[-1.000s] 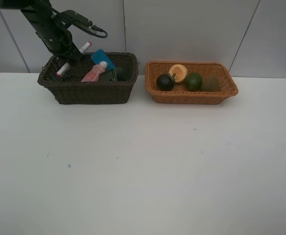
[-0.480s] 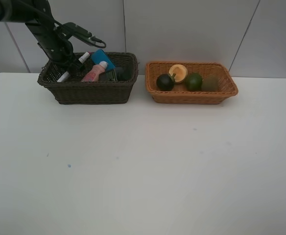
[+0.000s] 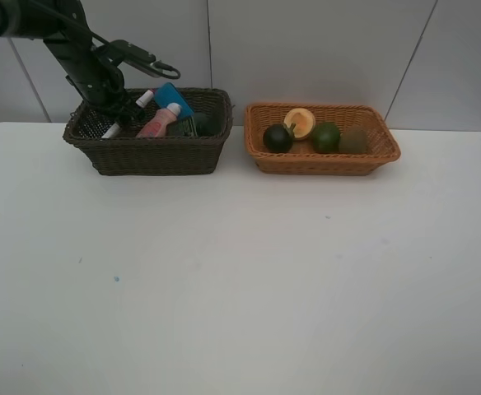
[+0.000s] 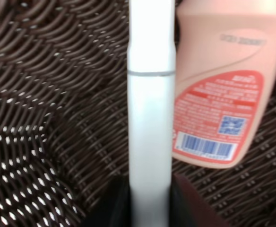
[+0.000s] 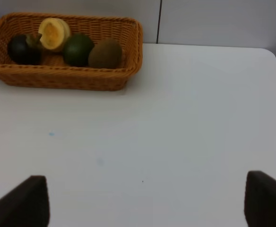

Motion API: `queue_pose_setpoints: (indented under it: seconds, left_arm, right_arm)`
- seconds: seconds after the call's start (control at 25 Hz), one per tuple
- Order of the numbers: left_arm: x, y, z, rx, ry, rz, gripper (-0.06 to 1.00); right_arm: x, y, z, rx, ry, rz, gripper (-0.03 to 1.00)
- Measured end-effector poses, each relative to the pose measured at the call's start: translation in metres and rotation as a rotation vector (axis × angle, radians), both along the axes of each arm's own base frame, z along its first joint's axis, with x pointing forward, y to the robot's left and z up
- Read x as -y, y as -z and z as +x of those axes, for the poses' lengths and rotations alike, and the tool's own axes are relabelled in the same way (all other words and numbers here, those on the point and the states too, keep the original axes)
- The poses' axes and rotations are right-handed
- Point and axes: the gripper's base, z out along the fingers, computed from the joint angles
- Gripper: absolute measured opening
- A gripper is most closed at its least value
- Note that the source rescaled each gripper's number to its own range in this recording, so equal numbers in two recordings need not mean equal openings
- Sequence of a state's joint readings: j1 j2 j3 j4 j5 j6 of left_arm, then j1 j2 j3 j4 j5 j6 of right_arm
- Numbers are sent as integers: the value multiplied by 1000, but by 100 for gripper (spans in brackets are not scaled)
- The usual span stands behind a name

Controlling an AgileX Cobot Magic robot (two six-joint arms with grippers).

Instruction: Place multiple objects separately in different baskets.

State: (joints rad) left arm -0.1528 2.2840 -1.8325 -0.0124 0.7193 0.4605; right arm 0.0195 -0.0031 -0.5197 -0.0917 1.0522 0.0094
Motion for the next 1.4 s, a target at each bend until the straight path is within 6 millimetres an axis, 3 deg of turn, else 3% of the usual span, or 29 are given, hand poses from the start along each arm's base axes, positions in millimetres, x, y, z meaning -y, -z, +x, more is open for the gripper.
queue_pose_setpoints:
  seconds: [0.12,0.16,0.24,0.44,1.04,1.16,1.4]
  left_arm:
    - [1,0,0,3,-21,-18,68]
    - [1,0,0,2,-29,-27,82]
    - [1,0,0,-1,-36,-36,94]
    - [1,0,0,-9,-41,-38,99]
    - [1,-6,-1,-1,-46,-44,99]
    - [1,-35,-6,36,-71,-66,99]
    - [2,-123,-34,165,-108,-84,99]
  right_arm:
    - [0,0,0,0,0,0,100]
    - [0,0,0,0,0,0,100]
    - [0,0,0,0,0,0,100]
    - [0,0,0,0,0,0,100]
    - [0,0,0,0,0,0,100]
    - [0,0,0,0,0,0,100]
    - [0,0,0,0,0,0,100]
